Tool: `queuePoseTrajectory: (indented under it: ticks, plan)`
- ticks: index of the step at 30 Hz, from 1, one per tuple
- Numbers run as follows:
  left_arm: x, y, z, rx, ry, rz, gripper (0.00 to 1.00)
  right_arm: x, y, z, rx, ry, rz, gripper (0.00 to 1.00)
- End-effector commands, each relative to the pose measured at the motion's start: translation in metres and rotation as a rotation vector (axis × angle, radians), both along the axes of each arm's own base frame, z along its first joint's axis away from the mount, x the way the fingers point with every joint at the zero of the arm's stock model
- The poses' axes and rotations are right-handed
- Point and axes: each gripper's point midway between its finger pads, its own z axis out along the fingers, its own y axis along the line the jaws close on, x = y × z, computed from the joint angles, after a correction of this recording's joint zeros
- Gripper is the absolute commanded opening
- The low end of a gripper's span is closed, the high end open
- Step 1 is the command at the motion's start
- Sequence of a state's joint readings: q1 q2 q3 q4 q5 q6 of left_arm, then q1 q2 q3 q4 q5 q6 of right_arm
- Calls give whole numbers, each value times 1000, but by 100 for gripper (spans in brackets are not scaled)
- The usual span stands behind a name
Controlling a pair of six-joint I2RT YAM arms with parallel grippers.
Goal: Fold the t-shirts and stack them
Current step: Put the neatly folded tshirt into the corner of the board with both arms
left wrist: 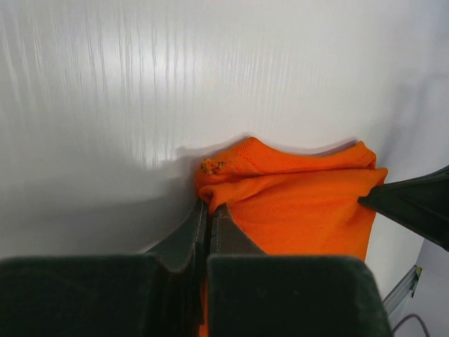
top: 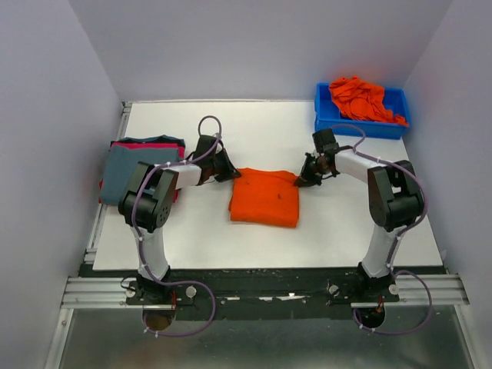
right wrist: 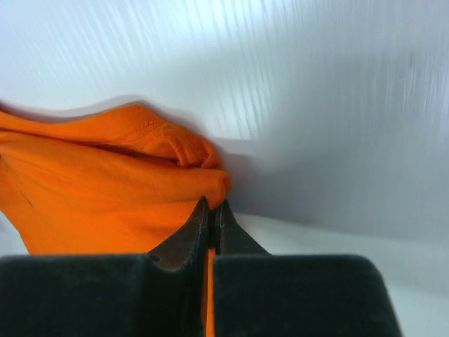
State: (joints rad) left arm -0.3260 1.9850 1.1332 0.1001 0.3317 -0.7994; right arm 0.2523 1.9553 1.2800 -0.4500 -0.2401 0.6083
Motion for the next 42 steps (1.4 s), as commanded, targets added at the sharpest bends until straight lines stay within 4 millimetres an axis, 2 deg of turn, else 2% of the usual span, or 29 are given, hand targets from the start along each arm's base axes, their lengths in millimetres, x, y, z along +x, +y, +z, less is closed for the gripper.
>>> queuePoseTrajectory:
  ticks: [1, 2, 3, 5, 8, 13, 18, 22, 27, 30, 31, 35, 36, 38, 40, 42]
  plan:
    - [-41, 18, -17, 61, 23, 35, 6, -36, -15, -6, -17, -14, -21, 18]
    - [-48, 20, -17, 55, 25, 42, 25, -42, -18, -6, -23, -18, -19, 28]
    - [-55, 22, -18, 56, 28, 49, 39, -45, -19, -3, -26, -33, -11, 39]
    - [-59, 28, -16, 72, 21, 59, 52, -48, -22, 1, -34, -54, -1, 53]
    - [-59, 33, -14, 115, 9, 55, 57, -50, -24, 3, -45, -70, 8, 60]
    - [-56, 32, -13, 125, -22, 30, 58, -46, -15, -1, -13, -87, 60, 60]
    - [-54, 29, -27, 146, -2, 13, 55, -41, -7, -10, -35, -54, 76, 58]
    - [-49, 21, -31, 154, 5, -1, 51, -35, -4, -14, -76, -34, 67, 54]
    - [-46, 15, -36, 180, 17, -8, 53, -33, 0, -22, -101, -9, 57, 48]
    - [-45, 13, -39, 172, 18, -7, 51, -33, 3, -25, -99, -4, 56, 44]
    - [-45, 12, -40, 169, 19, -6, 49, -33, 4, -26, -96, -1, 56, 41]
    - [-43, 7, -43, 142, 17, -13, 26, -29, 10, -26, -86, -14, 63, 25]
    - [-43, 7, -42, 144, 11, -12, 22, -27, 10, -24, -87, -24, 64, 24]
    - [-42, 9, -40, 157, 3, -13, 20, -25, 7, -19, -101, -45, 53, 14]
    - [-40, 13, -34, 177, -17, -13, 12, -23, 1, -14, -124, -74, 37, 2]
    - [-36, 13, -26, 179, -47, -22, 5, -22, -2, -9, -136, -94, 29, 1]
